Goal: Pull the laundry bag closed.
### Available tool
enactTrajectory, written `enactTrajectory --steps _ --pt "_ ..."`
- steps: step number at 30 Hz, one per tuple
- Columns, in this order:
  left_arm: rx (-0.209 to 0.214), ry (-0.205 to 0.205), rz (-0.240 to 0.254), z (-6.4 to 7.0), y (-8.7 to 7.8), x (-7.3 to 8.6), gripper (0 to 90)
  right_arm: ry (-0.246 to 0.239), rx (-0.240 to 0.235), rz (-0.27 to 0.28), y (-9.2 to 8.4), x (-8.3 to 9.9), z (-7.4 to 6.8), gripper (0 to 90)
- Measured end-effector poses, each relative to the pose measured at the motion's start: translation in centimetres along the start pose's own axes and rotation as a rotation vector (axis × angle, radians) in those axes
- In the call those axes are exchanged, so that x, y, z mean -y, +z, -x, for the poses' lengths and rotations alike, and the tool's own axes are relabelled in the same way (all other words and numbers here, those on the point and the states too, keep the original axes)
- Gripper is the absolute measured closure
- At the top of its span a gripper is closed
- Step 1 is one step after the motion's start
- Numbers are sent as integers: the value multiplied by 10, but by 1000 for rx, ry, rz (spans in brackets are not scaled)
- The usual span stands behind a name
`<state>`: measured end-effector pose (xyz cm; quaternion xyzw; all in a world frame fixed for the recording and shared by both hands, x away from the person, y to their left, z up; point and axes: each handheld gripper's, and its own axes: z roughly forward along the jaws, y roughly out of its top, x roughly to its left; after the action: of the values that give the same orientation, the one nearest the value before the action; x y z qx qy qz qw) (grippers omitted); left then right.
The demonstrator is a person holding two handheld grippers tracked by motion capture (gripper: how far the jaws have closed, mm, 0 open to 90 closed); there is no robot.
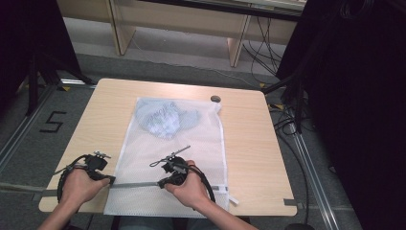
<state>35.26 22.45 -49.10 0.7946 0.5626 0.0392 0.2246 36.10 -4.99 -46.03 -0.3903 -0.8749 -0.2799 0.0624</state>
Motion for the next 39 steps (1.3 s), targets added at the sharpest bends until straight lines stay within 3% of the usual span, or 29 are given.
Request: enactTrajectory --steps 6,8,9,17,39 --pt "-2 -3 2 0 0 0 900 -8 8 2 -1 1 -1 870" --pt "-7 -22 18 2 1 0 900 -9 -2 4 -1 1 0 870" --pt "0 0 0 0 0 0 900 -22 5 -2 -1 2 0 870" --pt "1 -2 1 0 0 0 900 11 0 -8 -5 3 0 870" --pt "0 -3 3 0 0 0 900 15 19 1 -12 9 9 870"
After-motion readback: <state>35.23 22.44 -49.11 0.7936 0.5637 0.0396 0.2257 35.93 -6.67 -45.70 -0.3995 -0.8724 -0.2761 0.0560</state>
